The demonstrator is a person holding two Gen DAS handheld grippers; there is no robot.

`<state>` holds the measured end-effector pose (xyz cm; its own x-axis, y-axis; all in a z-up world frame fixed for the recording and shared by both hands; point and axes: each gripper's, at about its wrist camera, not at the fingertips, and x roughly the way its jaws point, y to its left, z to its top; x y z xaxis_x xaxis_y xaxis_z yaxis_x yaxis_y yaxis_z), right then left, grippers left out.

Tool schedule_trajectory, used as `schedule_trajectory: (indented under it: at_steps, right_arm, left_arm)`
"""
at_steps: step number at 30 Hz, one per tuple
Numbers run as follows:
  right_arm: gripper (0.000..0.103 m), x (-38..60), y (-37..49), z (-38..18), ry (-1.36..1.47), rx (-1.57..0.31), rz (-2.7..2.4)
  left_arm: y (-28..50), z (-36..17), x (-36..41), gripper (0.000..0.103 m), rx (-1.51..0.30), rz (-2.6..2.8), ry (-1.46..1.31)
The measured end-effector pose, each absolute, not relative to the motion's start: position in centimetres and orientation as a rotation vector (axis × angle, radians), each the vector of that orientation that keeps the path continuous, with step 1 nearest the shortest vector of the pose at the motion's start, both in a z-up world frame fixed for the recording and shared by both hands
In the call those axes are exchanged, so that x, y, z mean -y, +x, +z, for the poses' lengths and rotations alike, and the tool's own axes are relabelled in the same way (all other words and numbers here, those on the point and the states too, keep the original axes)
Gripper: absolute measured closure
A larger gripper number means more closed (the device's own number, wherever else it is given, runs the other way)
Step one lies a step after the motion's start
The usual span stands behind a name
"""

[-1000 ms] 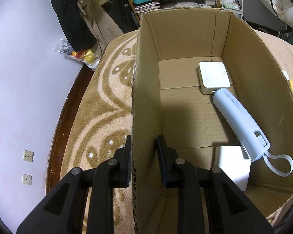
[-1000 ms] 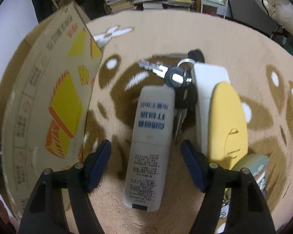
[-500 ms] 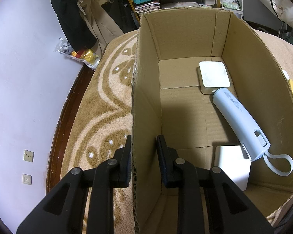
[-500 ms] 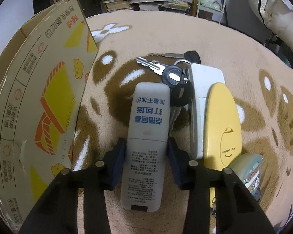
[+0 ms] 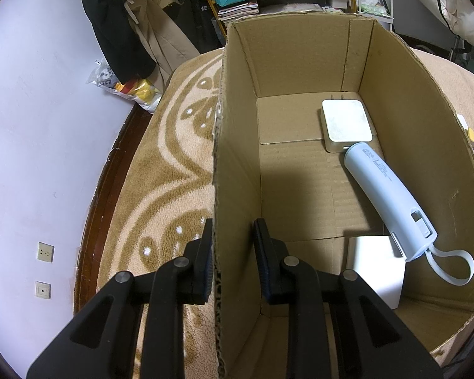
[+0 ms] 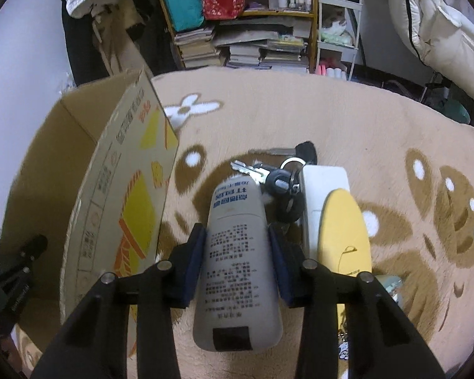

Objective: Organize rigid objects
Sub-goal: 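Grasp the white spray can in the pile with the right tool, then carry the white spray can over the box and release it inside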

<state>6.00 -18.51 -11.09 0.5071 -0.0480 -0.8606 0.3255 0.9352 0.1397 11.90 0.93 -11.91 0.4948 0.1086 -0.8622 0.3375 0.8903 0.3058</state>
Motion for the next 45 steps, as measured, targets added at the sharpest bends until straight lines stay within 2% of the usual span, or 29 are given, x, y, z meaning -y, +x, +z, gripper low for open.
schedule_trajectory:
  at_steps: [7,17,26,45]
  right_arm:
    - [0.060,19.3,6.8,-10.6,0.327,-0.971,-0.227]
    - [0.060,18.1,6.7,-5.8,0.313,-0.820,-0.164]
    - [0.060,15.1,6.5,-3.3,0.290,-0.764,-0.061]
    - [0.060,9.7,6.4,-4.4,0.203,-0.777,0.033]
  left_arm:
    - [11.9,-11.9,-1.0,0.080,-1.055,-0.146,0.475]
    - [11.9,-11.9,-1.0,0.080,-1.054,-0.145,0.477]
    - [12.0,-11.9,-1.0,0.080,-1.055,-0.145,0.477]
    - [11.9,-11.9,-1.0,0.080,-1.056,-0.145,0.474]
